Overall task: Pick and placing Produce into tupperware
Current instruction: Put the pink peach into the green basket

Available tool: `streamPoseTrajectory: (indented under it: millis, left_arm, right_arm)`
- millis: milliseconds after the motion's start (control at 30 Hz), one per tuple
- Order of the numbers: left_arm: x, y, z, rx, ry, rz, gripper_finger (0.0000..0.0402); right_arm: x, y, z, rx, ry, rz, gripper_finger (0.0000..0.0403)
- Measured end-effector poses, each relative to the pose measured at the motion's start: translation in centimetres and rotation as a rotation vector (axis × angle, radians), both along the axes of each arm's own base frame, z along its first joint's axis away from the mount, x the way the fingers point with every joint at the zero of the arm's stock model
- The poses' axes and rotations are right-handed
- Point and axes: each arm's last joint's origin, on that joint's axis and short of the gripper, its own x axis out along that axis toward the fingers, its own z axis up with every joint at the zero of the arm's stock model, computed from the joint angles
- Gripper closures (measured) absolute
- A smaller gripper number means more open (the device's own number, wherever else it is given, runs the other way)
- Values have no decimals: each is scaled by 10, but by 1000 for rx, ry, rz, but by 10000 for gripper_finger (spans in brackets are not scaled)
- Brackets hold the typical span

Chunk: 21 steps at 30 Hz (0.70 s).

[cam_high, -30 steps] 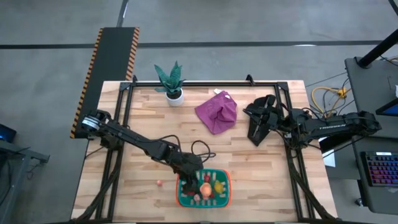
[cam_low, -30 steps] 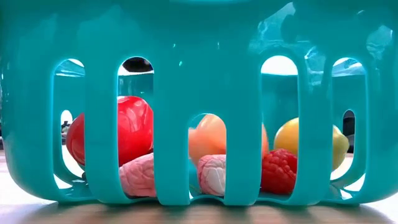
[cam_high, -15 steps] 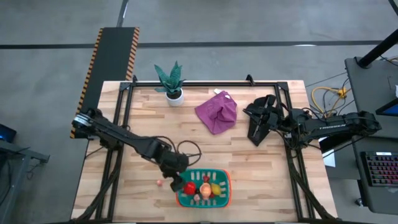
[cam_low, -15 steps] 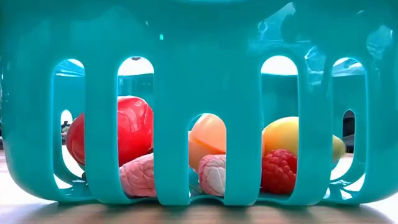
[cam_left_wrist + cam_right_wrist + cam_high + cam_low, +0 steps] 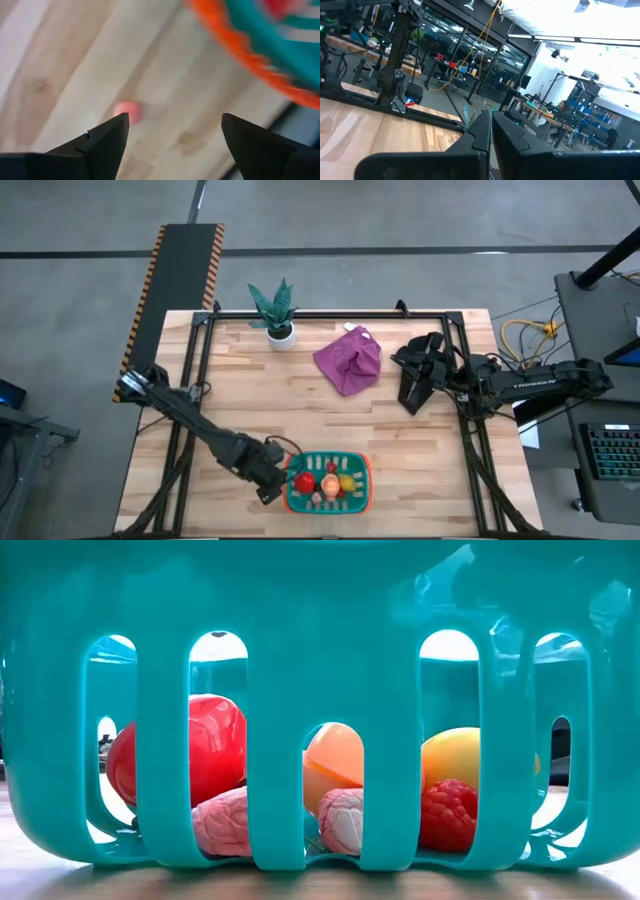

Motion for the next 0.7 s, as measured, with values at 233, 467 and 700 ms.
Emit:
streamPoseTrajectory:
  millis: [233,467,700]
  left_arm:
    - [-3,-10,-32,104,143,4,98]
    - [0,-13,-51,139,205,-3,98]
    - [1,-15,-64,144,255,2,98]
  right_arm:
    - [0,0,0,0,0,0,394]
    - [0,0,0,0,0,0,394]
    - [0,0,0,0,0,0,394]
